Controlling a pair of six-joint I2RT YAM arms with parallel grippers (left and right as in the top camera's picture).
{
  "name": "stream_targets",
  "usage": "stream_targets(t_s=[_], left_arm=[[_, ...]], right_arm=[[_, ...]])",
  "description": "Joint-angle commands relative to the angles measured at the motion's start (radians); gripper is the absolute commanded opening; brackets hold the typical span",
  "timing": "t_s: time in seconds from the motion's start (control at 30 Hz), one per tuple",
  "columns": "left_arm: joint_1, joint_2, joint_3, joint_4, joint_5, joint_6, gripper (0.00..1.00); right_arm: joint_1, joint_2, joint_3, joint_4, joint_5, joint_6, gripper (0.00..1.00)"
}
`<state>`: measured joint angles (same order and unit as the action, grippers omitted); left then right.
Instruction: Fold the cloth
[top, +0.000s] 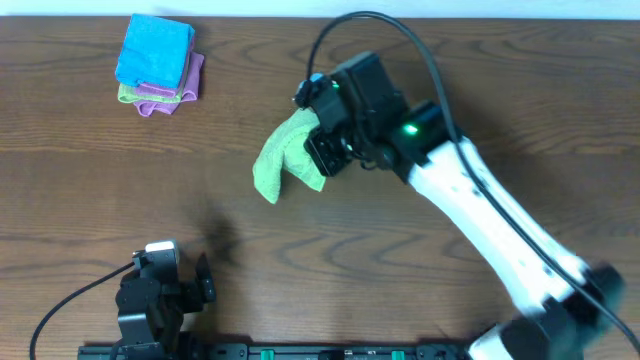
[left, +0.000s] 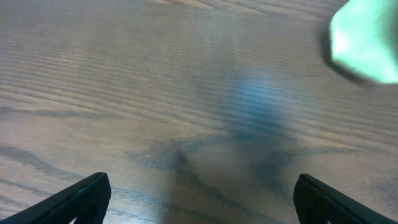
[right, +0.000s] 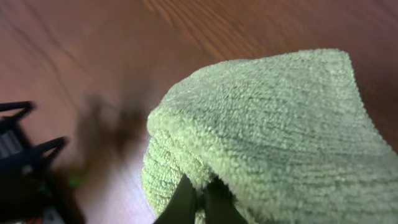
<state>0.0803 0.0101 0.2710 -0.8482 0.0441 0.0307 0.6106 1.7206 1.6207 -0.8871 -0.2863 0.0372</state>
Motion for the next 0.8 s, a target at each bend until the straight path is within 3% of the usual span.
stream_targets(t_s=[0.0,0.1,0.23,0.37,0.5,0.6,0.77], left_arm=[[-0.005,-0.006,-0.023,-0.019,-0.018,0.011,0.95],[-0.005,-0.006,-0.023,-0.019,-0.018,0.011,0.95],[-0.005,-0.006,-0.023,-0.019,-0.018,0.011,0.95],[-0.005,-0.006,-0.023,-0.019,-0.018,0.011,0.95],[-0.005,-0.006,-0.023,-0.019,-0.018,0.011,0.95],[-0.005,-0.006,-0.023,-0.019,-0.018,0.011,0.95],[-0.005,-0.006,-0.023,-0.019,-0.018,0.011,0.95]], right_arm=[[-0.074,0.127,0.002,0.064,0.252,0.138,0.61],[-0.169,0.196,0.002,0.138,0.326,0.261,0.82],[-0.256,0.189,0.002,0.096,0.245,0.284,0.91],[-0.282,0.181,0.002,-0.095,-0.003,0.246,0.91],[-0.262,0.182,0.0,-0.215,-0.036,0.206,0.92],[-0.259,0.182,-0.031,-0.217,-0.051,0.193,0.92],[-0.258,0.182,-0.192,-0.071,-0.195,0.195,0.9]])
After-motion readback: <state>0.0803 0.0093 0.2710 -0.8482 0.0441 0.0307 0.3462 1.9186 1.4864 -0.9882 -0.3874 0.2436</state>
